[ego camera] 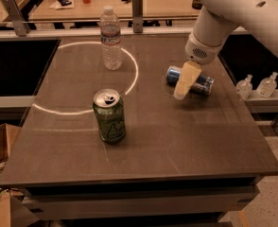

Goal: Place redbull can upright

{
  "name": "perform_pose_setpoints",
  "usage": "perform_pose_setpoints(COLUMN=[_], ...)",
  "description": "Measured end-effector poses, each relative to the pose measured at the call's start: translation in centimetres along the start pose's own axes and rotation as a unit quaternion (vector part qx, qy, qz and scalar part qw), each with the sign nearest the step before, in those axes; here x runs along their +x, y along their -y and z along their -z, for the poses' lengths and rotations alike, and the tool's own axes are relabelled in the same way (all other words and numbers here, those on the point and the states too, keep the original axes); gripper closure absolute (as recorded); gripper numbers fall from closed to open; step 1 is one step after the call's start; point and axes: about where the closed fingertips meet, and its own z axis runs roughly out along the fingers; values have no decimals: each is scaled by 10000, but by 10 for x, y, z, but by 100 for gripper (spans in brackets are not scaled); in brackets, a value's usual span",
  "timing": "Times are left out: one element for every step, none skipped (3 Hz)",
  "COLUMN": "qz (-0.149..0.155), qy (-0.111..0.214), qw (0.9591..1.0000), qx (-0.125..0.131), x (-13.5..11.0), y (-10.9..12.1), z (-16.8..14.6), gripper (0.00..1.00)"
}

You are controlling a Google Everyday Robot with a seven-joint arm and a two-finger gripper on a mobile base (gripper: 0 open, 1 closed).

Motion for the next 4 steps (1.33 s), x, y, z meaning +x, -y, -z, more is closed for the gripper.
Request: perform_pose_setpoints(qz=[27,-10,-3,48], qy=[-194,-369,-422,-454], qw=[9998,9993,9991,9990], qx=[19,44,18,-14], x=[3,10,16,18], y=[3,11,12,9], z=[-14,-22,-24,-25], gripper=[0,17,41,64])
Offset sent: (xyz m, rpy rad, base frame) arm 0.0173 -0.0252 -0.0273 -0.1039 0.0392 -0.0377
